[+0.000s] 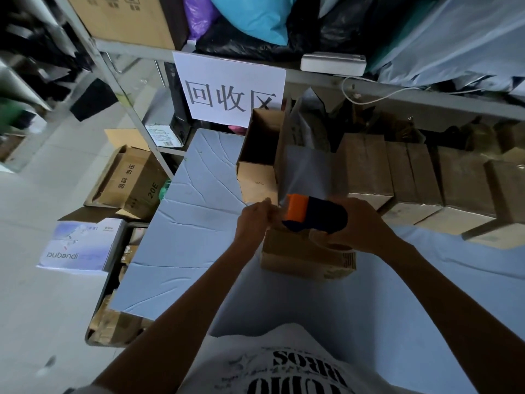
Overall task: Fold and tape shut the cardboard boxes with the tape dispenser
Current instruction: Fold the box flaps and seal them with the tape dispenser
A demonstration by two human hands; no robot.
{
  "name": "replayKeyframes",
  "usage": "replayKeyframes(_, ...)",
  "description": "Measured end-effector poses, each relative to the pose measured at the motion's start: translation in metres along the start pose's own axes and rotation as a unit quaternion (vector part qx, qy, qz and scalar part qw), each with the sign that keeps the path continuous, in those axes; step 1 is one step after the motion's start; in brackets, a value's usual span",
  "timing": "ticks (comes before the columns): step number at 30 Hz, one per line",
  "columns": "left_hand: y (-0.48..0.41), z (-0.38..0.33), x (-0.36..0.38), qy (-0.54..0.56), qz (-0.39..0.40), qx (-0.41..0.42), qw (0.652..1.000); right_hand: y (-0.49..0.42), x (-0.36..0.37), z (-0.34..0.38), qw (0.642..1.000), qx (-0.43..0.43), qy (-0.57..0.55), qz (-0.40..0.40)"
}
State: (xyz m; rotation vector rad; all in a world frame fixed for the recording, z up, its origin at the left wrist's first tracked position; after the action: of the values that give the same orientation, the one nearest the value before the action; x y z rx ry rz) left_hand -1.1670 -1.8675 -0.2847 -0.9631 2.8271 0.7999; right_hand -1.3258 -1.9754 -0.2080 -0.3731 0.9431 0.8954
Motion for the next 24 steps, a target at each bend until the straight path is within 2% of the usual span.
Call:
replayKeyframes(3,-0.004,-0.001,0.003,-0.009,0.053,-0.037,0.998,0.001,-0.001,-0.002,1.000,-0.003,-0.006,0.000)
replayKeyframes(6,0.005,0.011,0.023,0.080,0.157,-0.126,0.976,0.001,-0.002,-0.002,1.000,-0.004,-0.015,-0.002)
replayKeyframes(8,0.008,0.010,0.031,0.136,0.196,-0.132,0.962,0.001,-0.003,-0.002,1.000,-0.003,-0.023,-0.005)
replayKeyframes(10,0.008,0.005,0.031,0.142,0.217,-0.109,0.960,0.003,-0.004,-0.001,1.000,-0.005,-0.026,-0.006)
replayKeyframes(14,0.001,-0.003,0.018,0.062,0.160,-0.062,0.983,0.003,-0.002,0.000,1.000,-0.002,-0.008,0.005)
replayKeyframes(16,-0.001,-0.008,0.007,-0.032,0.103,-0.013,0.994,0.003,-0.001,0.004,1.000,-0.003,0.008,0.015)
replayKeyframes(18,0.000,-0.014,0.001,-0.100,0.068,0.031,0.992,0.003,0.000,0.009,0.999,-0.008,0.027,0.022)
replayKeyframes(24,0.001,-0.012,-0.013,-0.226,0.008,0.069,0.972,0.009,0.009,0.017,0.996,-0.001,0.066,0.056)
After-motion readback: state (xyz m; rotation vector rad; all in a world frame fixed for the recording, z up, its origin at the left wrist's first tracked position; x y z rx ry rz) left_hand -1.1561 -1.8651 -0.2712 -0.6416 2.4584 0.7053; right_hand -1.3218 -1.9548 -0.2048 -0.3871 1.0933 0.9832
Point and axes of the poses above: each hand's wrist, its own y-axis away from the middle knuckle, its own x-axis out of the palm, z = x × y, the point moved 9 cm from there along -y, towards the middle knuckle, and after that the axes turned 2 degrees about -y, right-handed, at the moved point
